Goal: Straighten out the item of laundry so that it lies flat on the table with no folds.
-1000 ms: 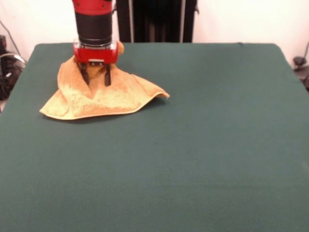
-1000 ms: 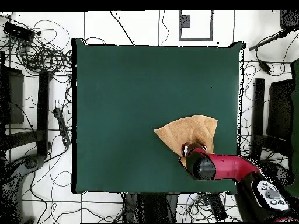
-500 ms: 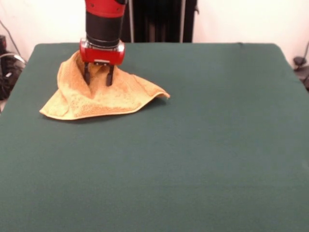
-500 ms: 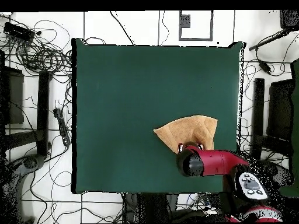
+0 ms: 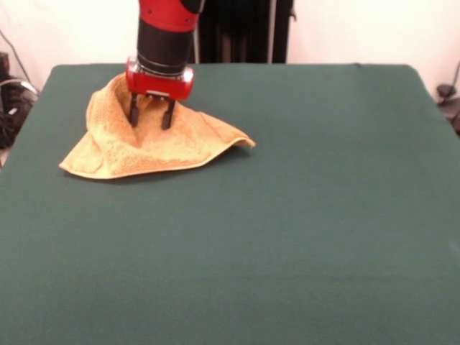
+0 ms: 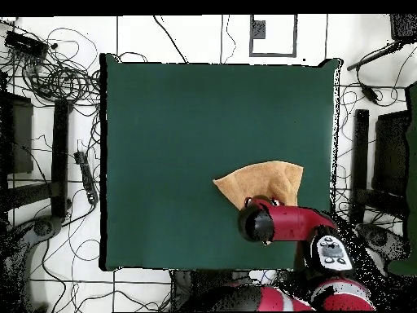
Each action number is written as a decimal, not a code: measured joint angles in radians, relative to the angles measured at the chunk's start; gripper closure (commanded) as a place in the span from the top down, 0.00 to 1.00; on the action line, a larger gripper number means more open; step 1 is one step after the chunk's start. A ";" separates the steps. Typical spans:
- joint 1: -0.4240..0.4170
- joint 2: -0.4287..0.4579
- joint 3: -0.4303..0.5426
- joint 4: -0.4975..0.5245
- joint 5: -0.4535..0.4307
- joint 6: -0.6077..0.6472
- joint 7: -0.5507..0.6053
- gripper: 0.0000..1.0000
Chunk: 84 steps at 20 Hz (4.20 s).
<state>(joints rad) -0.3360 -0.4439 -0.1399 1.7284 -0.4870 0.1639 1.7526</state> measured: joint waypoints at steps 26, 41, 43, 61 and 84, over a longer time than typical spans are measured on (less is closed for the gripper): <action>0.111 0.039 -0.075 -0.006 0.285 0.008 0.000 1.00; 0.223 0.065 -0.112 -0.013 0.471 0.008 0.000 1.00; 0.236 0.066 -0.113 -0.014 0.494 0.008 0.000 1.00; 0.322 0.088 -0.120 -0.031 0.670 0.008 0.000 1.00; 0.399 0.127 -0.192 -0.041 0.800 0.009 0.000 1.00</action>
<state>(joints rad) 0.0633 -0.3173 -0.3315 1.6874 0.3132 0.1725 1.7526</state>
